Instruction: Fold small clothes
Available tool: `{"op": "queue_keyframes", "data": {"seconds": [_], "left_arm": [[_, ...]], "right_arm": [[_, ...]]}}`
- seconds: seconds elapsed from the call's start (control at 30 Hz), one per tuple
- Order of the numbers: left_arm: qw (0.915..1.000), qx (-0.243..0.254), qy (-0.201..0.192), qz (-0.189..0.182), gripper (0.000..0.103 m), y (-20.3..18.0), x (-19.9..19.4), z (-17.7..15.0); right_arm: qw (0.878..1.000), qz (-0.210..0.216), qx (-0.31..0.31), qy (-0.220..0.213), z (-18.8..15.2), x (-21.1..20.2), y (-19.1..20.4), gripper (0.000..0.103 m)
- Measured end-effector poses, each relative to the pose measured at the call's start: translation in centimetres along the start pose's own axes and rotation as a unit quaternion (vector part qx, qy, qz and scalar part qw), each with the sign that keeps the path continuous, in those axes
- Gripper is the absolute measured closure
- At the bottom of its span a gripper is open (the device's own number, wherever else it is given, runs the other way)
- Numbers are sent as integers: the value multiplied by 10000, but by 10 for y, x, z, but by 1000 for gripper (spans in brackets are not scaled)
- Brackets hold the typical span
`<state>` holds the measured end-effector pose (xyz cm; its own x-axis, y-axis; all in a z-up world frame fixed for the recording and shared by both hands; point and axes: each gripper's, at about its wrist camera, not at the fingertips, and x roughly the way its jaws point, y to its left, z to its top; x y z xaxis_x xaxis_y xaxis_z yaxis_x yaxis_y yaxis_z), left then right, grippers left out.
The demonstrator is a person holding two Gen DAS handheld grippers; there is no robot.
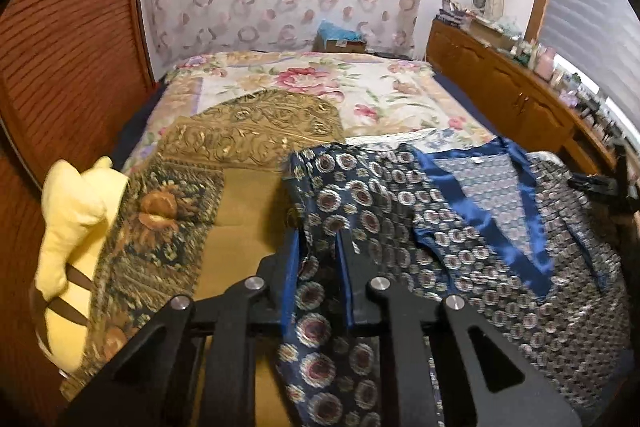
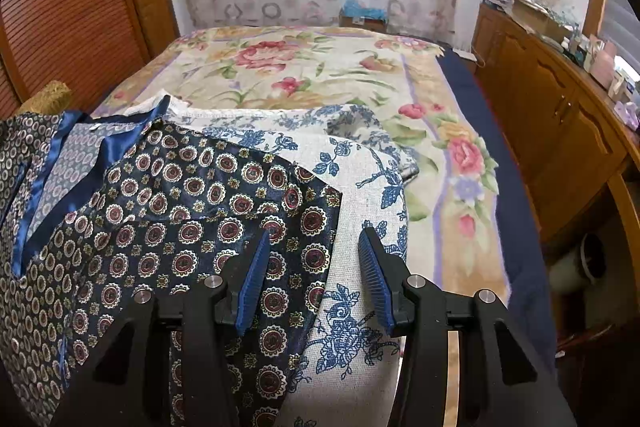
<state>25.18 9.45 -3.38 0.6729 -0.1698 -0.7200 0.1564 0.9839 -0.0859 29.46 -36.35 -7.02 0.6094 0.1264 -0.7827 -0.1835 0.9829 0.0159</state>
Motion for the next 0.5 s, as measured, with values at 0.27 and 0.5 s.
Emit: {"op": "queue_keyframes", "data": {"seconds": [0.27,0.5], "left_arm": [[9994,-222,211,167,86,24,22,14],[9998,-100,96,-132,102,11,15,10]], "right_arm": [[10000,2,6,-2,0,0,0,56],[10000,-18,-9,-4,0,-1,0,57]]}}
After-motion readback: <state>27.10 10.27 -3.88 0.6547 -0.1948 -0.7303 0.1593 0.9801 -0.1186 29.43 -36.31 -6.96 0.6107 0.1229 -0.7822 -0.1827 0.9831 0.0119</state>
